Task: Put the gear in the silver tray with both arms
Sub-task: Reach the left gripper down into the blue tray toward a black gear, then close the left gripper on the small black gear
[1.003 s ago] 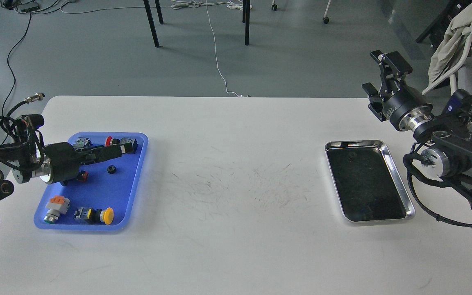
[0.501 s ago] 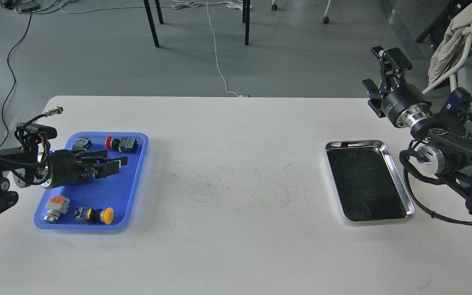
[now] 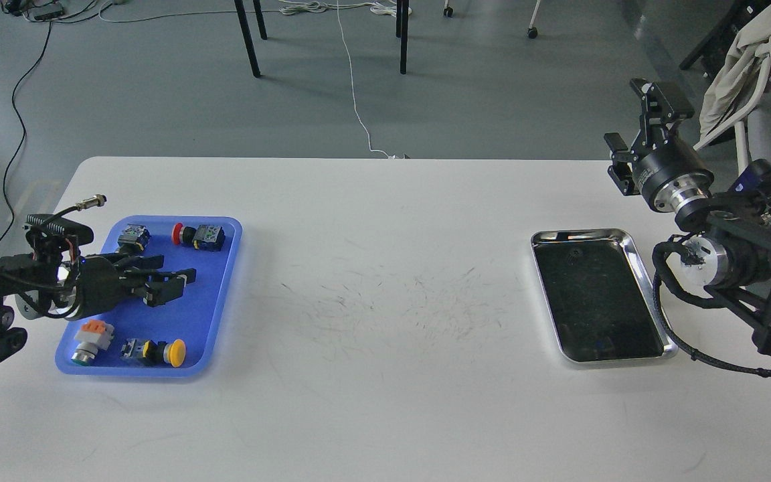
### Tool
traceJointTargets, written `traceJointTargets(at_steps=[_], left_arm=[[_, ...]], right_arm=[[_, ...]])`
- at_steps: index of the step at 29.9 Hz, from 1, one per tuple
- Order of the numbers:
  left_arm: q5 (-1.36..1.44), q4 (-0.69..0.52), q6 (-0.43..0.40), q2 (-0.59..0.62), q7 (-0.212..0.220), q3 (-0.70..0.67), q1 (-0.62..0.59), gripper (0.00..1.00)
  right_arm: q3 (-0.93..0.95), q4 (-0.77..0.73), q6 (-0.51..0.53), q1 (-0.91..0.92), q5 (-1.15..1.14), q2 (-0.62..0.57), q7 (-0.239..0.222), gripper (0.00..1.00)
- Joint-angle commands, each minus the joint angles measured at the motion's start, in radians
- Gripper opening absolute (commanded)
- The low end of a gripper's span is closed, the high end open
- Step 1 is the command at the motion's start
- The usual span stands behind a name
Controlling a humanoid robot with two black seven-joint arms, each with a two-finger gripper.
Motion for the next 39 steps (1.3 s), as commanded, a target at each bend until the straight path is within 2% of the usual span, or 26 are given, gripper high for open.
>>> traceJointTargets(at_steps=[1, 8, 24, 29, 33, 35, 39], left_arm=[[0.003, 0.029, 0.006, -0.022, 0.000, 0.001, 0.000, 0.71], [0.084, 0.047, 0.047, -0.053, 0.000, 0.007, 0.011, 0.68], [0.090, 0.133, 0.064, -0.094, 0.000, 0.007, 0.014, 0.57], [0.093, 0.134, 0.066, -0.102, 0.000, 0.008, 0.014, 0.47], [0.095, 0.134, 0.066, -0.103, 0.000, 0.008, 0.014, 0.45], [0.095, 0.134, 0.066, -0.105, 0.000, 0.008, 0.015, 0.39], [0.096, 0.131, 0.064, -0.105, 0.000, 0.013, 0.015, 0.34]], right_arm=[[0.010, -0.002, 0.000, -0.001, 0.034, 0.002, 0.000, 0.96], [0.035, -0.004, -0.001, -0.002, 0.043, 0.002, 0.000, 0.96], [0.041, -0.008, -0.001, -0.007, 0.043, 0.011, 0.000, 0.96], [0.040, -0.010, -0.005, -0.008, 0.042, 0.011, 0.000, 0.96], [0.040, -0.011, -0.017, -0.014, 0.042, 0.012, 0.000, 0.96], [0.040, -0.011, -0.017, -0.014, 0.042, 0.012, 0.000, 0.96], [0.040, -0.011, -0.017, -0.020, 0.042, 0.012, 0.000, 0.96]])
